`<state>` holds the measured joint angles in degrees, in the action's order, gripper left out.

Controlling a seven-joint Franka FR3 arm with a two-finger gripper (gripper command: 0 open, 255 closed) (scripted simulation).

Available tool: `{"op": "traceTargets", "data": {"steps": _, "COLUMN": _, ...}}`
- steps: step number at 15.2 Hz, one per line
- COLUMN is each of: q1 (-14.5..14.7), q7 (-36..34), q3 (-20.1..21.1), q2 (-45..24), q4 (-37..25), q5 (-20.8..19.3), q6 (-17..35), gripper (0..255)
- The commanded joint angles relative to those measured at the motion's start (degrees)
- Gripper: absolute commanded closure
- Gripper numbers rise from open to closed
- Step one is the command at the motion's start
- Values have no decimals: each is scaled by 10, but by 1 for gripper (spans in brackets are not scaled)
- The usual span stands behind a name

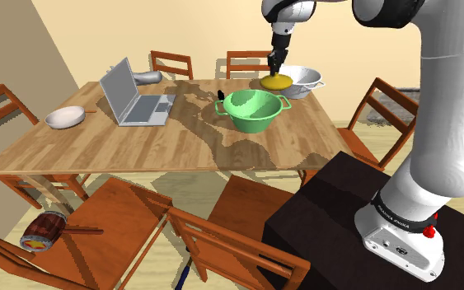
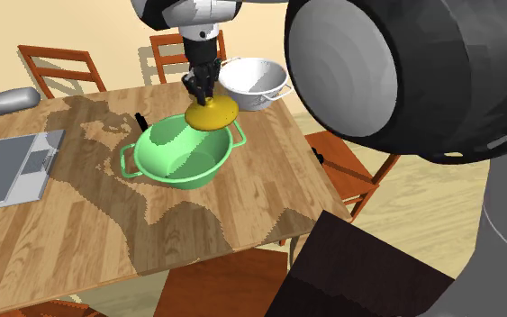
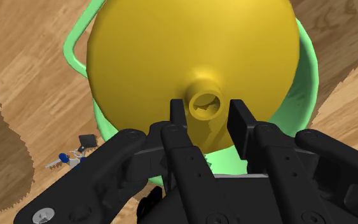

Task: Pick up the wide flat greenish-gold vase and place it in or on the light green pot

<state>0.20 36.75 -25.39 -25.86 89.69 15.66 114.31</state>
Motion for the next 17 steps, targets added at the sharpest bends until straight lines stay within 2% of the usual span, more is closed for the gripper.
{"op": "traceTargets", "data": {"steps": 1, "q1": 2, "q7": -19, "q3": 8, "q2": -32, "q4": -54, "q5": 7, "q6": -22, "gripper": 255}}
{"op": "traceTargets", "data": {"steps": 7, "q1": -9, "q7": -76, "q3": 32, "q2": -150, "q4": -267, "q5": 25, "q6": -112, "gripper": 255}}
{"op": "traceTargets", "data": {"steps": 17, "q1": -2, "q7": -65, "q3": 36, "q2": -161, "q4": -207, "q5": 32, "q6": -43, "gripper": 255}}
